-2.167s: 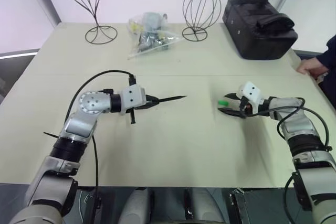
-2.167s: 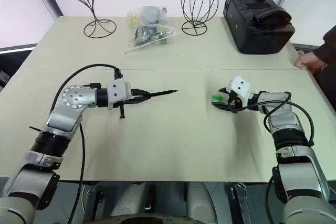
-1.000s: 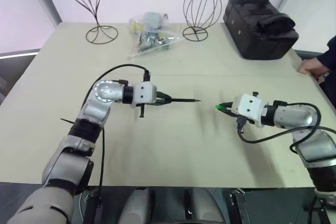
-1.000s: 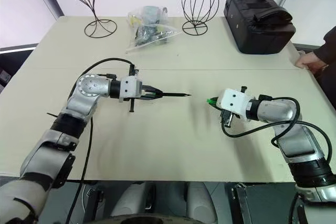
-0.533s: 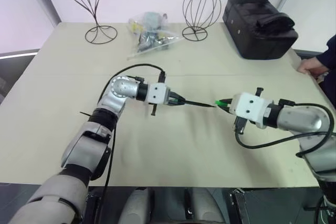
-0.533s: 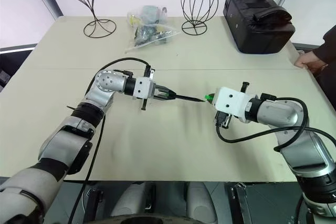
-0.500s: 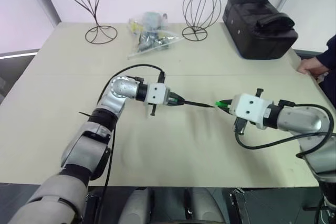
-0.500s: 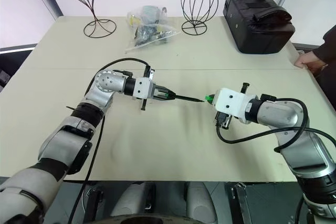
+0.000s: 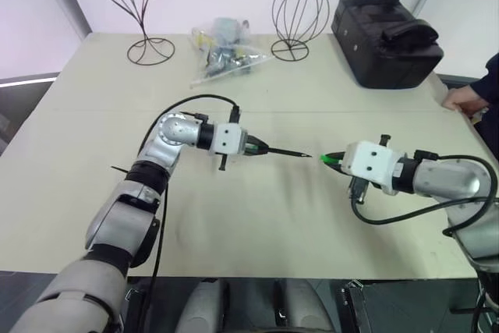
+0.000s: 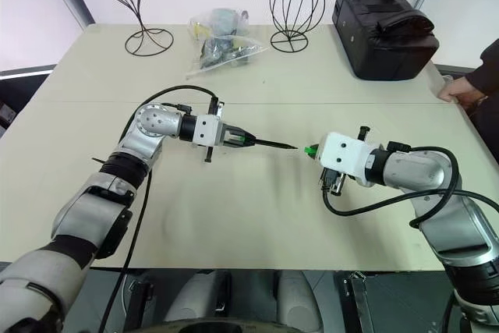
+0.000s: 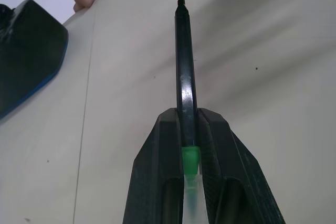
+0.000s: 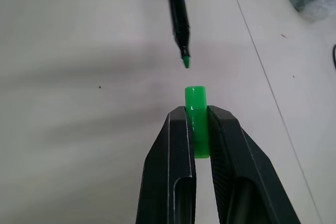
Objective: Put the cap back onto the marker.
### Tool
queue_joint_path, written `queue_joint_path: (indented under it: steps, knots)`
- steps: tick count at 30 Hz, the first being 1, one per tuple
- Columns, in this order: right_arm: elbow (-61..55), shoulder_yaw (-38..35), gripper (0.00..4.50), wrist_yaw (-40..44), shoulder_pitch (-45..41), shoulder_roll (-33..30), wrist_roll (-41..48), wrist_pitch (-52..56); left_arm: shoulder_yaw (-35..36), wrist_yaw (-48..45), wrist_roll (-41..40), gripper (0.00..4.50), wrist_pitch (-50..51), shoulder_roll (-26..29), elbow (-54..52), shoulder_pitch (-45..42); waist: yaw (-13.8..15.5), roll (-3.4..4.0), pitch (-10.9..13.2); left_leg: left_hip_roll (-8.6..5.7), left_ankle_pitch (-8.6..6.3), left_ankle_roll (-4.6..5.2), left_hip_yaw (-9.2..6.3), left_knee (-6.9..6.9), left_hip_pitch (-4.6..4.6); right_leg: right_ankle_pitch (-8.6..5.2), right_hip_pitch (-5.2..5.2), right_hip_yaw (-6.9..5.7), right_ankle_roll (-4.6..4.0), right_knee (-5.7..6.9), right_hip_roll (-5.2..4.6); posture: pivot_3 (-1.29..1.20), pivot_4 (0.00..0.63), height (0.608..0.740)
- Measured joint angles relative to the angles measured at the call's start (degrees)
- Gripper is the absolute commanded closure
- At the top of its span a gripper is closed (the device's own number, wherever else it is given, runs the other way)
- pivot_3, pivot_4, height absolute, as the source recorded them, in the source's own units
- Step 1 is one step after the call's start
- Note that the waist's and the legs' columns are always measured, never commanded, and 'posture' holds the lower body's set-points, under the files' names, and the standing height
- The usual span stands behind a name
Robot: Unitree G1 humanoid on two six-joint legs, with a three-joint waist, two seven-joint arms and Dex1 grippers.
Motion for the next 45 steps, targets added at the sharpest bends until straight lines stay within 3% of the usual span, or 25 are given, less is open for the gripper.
queue_joint_path:
  steps: [45]
  knots:
    - [0.2, 0.5, 4.46, 0.1, -1.4, -0.4, 3.2, 1.7, 0.0, 0.3, -0.1, 4.5, 1.6, 0.8, -4.5, 1.0, 0.0, 0.0, 0.0, 0.0, 0.0, 0.0, 0.0, 0.0, 0.0, 0.0, 0.0, 0.0, 0.0, 0.0, 0.0, 0.0, 0.15, 0.74]
